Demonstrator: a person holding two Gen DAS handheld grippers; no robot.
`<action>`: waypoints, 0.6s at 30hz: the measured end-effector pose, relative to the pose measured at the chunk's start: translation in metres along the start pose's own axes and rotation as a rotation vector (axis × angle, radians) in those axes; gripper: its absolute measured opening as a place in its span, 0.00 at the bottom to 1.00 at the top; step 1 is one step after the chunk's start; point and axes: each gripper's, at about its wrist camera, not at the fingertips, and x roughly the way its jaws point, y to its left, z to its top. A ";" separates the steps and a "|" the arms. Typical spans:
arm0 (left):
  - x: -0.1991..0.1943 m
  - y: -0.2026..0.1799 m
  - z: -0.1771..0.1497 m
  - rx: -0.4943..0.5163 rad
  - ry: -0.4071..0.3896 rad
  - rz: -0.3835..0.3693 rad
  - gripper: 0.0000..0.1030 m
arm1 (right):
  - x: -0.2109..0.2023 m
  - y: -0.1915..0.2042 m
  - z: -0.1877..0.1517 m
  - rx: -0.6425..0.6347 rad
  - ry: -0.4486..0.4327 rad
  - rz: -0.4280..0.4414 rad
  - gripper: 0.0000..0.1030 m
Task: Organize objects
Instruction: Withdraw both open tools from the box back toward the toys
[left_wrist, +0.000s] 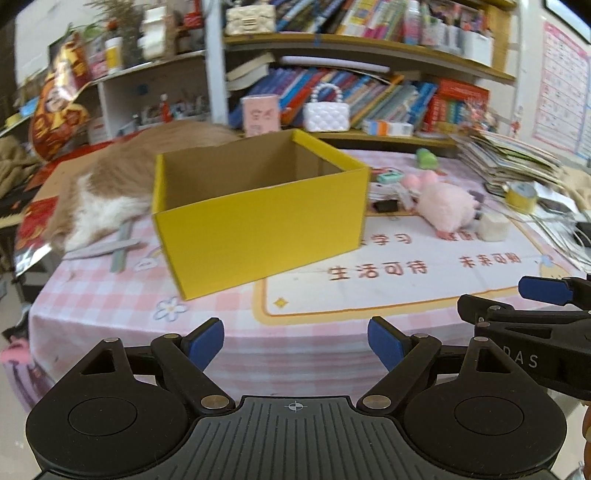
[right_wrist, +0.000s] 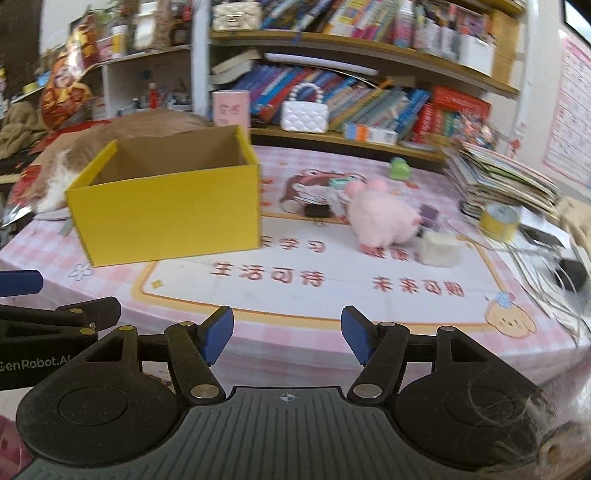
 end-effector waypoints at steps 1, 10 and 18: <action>0.002 -0.003 0.001 0.008 0.002 -0.011 0.85 | 0.000 -0.004 -0.001 0.012 0.005 -0.010 0.61; 0.016 -0.024 0.013 0.050 0.004 -0.067 0.85 | 0.005 -0.033 0.000 0.073 0.020 -0.083 0.61; 0.030 -0.048 0.025 0.098 0.006 -0.104 0.85 | 0.011 -0.057 0.004 0.104 0.026 -0.126 0.62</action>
